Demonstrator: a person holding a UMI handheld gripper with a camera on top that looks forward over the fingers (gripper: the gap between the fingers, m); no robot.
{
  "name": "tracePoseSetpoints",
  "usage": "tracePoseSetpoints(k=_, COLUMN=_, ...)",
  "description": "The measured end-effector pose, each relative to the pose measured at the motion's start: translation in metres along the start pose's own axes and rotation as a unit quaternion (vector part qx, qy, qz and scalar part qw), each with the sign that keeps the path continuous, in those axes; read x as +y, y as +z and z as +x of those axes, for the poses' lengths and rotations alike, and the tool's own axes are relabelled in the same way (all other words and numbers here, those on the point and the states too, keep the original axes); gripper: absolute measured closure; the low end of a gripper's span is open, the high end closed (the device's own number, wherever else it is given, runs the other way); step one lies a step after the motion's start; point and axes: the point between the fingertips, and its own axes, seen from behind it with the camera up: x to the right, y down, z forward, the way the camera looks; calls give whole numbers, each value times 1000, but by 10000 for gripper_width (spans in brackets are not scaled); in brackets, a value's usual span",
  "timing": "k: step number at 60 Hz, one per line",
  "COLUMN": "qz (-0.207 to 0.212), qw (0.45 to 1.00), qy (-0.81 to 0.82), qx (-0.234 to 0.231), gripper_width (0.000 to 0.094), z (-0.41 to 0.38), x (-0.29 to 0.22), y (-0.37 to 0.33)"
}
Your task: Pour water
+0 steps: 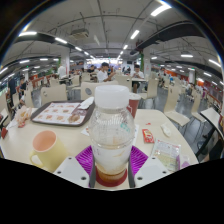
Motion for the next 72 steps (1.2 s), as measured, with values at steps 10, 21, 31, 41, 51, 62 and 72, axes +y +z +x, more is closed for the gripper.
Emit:
tracePoseSetpoints(k=10, qz=-5, qw=1000, qy=21, qx=-5, gripper_width=344, z=1, x=6, y=1)
tracePoseSetpoints(k=21, qz=-74, qw=997, qy=6, qx=24, gripper_width=76, z=9, x=15, y=-34)
tracePoseSetpoints(k=31, qz=-108, qw=993, qy=22, qx=32, gripper_width=89, z=-1, x=0, y=-110)
tracePoseSetpoints(k=41, qz=-126, qw=991, qy=23, qx=37, gripper_width=92, z=-18, x=-14, y=-189)
tracePoseSetpoints(k=51, qz=-118, qw=991, qy=21, qx=51, gripper_width=91, z=-24, x=-25, y=-238)
tracePoseSetpoints(k=62, qz=-110, qw=991, qy=15, qx=69, gripper_width=89, z=-23, x=-27, y=-263)
tracePoseSetpoints(k=72, qz=-113, qw=991, qy=11, qx=76, gripper_width=89, z=-23, x=-20, y=-271)
